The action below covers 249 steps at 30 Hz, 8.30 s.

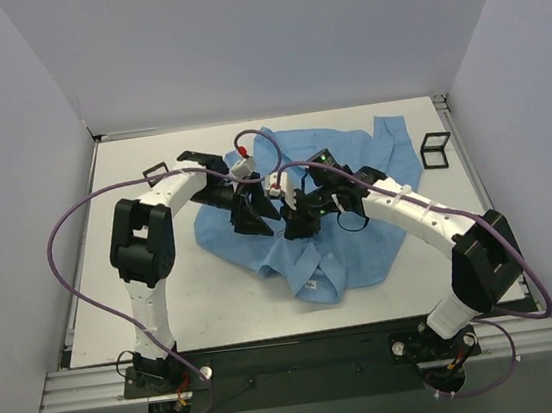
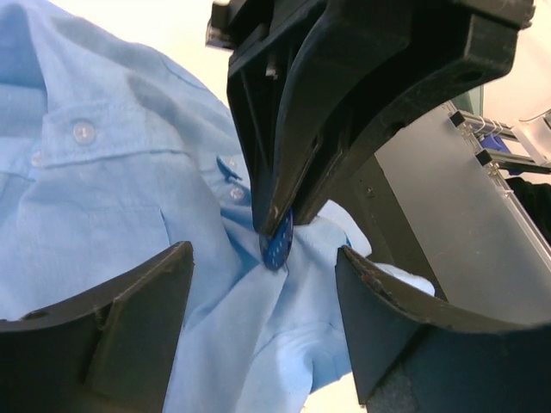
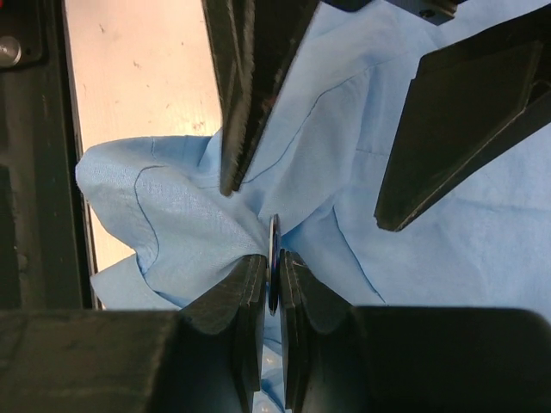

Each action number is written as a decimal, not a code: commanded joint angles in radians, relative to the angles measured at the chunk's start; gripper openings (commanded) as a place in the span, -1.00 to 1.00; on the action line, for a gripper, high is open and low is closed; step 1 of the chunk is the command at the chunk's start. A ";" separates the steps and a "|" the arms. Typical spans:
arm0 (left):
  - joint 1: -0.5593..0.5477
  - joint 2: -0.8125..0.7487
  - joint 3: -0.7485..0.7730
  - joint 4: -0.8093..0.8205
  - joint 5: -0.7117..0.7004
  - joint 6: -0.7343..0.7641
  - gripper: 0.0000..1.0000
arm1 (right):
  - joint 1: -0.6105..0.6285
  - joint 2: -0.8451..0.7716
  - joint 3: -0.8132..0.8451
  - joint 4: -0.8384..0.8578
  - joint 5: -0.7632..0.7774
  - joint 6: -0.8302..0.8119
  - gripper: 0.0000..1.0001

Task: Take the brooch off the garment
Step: Remove the brooch from the clothes.

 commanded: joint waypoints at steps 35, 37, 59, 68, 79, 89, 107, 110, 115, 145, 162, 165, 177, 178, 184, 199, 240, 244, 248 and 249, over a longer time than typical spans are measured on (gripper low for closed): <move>-0.002 -0.320 -0.297 1.085 -0.401 -1.219 0.94 | -0.092 0.015 -0.030 0.099 -0.236 0.159 -0.94; -0.011 -0.332 -0.306 1.116 -0.380 -1.228 0.95 | -0.092 0.007 -0.038 0.100 -0.244 0.154 -0.94; -0.052 -0.357 -0.360 1.159 -0.225 -1.168 0.45 | -0.155 0.002 -0.053 0.125 -0.350 0.191 -0.94; -0.081 -0.366 -0.354 1.093 -0.262 -1.091 0.33 | -0.160 -0.001 -0.046 0.148 -0.367 0.226 -0.94; -0.103 -0.369 -0.352 1.030 -0.289 -1.022 -0.12 | -0.160 -0.007 -0.047 0.156 -0.382 0.240 -0.94; -0.140 -0.369 -0.337 0.966 -0.288 -0.956 -1.00 | -0.161 -0.005 -0.047 0.162 -0.380 0.243 -0.94; -0.111 -0.434 -0.421 1.219 -0.274 -1.168 -1.00 | -0.258 -0.077 -0.035 0.070 -0.308 0.136 0.18; -0.100 -0.441 -0.439 1.278 -0.266 -1.224 -1.00 | -0.270 -0.091 -0.029 0.036 -0.317 0.108 0.22; -0.077 -0.449 -0.488 1.454 -0.251 -1.349 -1.00 | -0.273 -0.093 -0.033 0.010 -0.360 0.067 0.13; -0.028 -0.420 -0.725 2.328 -0.282 -2.032 -1.00 | -0.249 -0.099 -0.214 0.619 -0.479 0.481 -0.25; 0.013 -0.404 -0.746 2.489 -0.294 -2.169 -1.00 | -0.233 -0.077 -0.254 0.754 -0.537 0.570 -0.52; 0.029 -0.394 -0.751 2.556 -0.297 -2.222 -1.00 | -0.235 -0.077 -0.260 0.758 -0.535 0.570 -0.49; 0.026 -0.394 -0.769 2.582 -0.314 -2.234 -1.00 | -0.240 -0.024 -0.357 1.339 -0.499 0.984 -0.46; 0.026 -0.394 -0.768 2.582 -0.314 -2.234 -1.00 | -0.240 -0.013 -0.356 1.384 -0.499 1.002 -0.47; 0.024 -0.395 -0.768 2.584 -0.314 -2.236 -1.00 | -0.243 0.004 -0.365 1.449 -0.505 1.061 -0.53; 0.030 -0.398 -0.765 2.607 -0.311 -2.256 -1.00 | -0.240 0.024 -0.369 1.421 -0.514 1.047 -0.62; 0.018 -0.406 -0.682 2.365 -0.162 -2.072 0.33 | -0.088 0.193 0.306 -0.509 -0.371 -0.203 -1.00; 0.001 -0.423 -0.671 2.195 -0.176 -1.909 0.22 | -0.091 0.188 0.312 -0.507 -0.357 -0.199 -1.00; -0.022 -0.473 -0.605 1.615 -0.264 -1.493 0.22 | -0.097 0.180 0.310 -0.504 -0.356 -0.202 -1.00; -0.044 -0.480 -0.579 1.543 -0.297 -1.364 0.22 | -0.098 0.179 0.312 -0.504 -0.357 -0.202 -1.00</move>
